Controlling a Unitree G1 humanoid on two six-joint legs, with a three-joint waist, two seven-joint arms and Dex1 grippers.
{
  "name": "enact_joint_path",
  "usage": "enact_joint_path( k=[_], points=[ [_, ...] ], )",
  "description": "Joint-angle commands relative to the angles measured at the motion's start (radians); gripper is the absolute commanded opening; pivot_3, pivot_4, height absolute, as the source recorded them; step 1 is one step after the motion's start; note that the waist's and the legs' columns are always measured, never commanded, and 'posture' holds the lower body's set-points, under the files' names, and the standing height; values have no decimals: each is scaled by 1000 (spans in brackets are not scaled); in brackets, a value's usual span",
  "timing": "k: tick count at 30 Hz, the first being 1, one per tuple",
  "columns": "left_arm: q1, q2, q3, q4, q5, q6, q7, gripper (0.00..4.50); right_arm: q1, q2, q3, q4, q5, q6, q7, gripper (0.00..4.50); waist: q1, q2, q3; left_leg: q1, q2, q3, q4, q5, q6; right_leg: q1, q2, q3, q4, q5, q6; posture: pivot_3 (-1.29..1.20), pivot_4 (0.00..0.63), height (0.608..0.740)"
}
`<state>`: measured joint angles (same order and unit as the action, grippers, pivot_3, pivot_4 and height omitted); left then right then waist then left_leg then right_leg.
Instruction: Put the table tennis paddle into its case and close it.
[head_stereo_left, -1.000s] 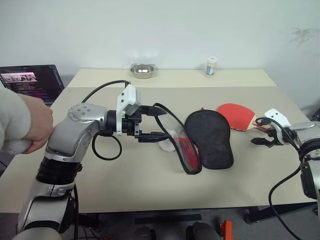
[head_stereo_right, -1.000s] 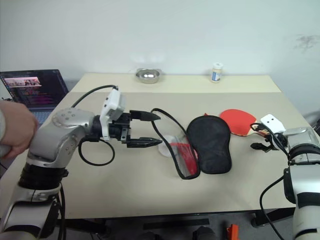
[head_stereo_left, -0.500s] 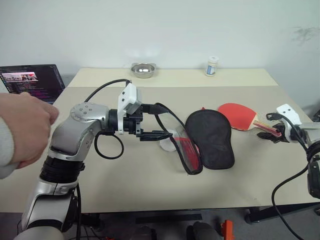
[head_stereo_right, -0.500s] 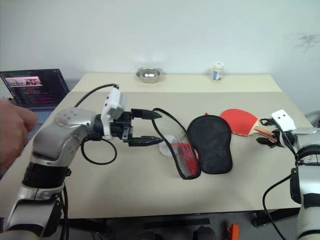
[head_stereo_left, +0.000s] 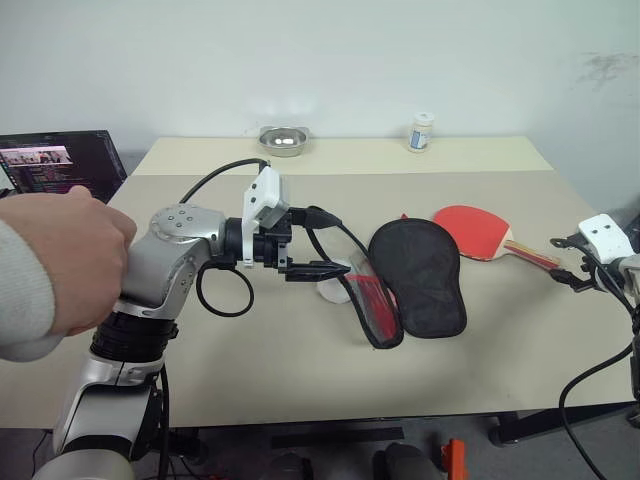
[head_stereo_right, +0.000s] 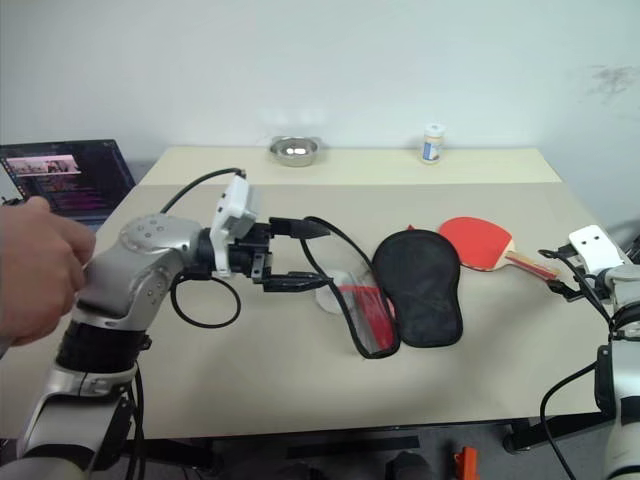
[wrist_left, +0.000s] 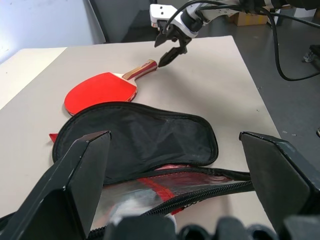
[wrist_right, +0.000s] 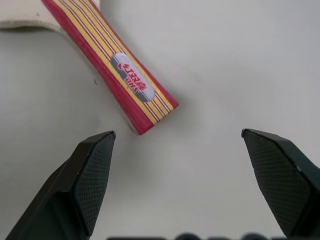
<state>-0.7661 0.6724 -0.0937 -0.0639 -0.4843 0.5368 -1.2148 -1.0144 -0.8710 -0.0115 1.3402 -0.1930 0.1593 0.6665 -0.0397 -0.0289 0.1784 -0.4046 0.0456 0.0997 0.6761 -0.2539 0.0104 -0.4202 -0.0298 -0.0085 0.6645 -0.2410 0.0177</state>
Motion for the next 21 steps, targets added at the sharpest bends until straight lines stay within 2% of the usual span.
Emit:
enact_joint_path(
  k=[1, 11, 21],
  points=[
    [-29, 6, 15, -9, -2, -10, -5, 4500, -30, 4, -33, -12, 27, -5, -10, 4446, 0, 0, 0, 0, 0, 0, 0, 0, 0, 0, 0, 0, 0, 0, 0, 0, 150, 740],
    [-30, 9, 17, -14, -2, -5, -1, 4500, -41, 38, -115, -4, 95, 74, -107, 4446, 1, 0, 0, 0, 0, 0, 0, 0, 0, 0, 0, 0, 0, 0, 0, 0, 150, 740],
    [-37, 11, 15, 6, 4, -14, -8, 4500, -38, 82, -160, -11, 151, 129, -61, 4446, 0, 0, 0, 0, 0, 0, 0, 0, 0, 0, 0, 0, 0, 0, 0, 0, 150, 740]
  ],
)
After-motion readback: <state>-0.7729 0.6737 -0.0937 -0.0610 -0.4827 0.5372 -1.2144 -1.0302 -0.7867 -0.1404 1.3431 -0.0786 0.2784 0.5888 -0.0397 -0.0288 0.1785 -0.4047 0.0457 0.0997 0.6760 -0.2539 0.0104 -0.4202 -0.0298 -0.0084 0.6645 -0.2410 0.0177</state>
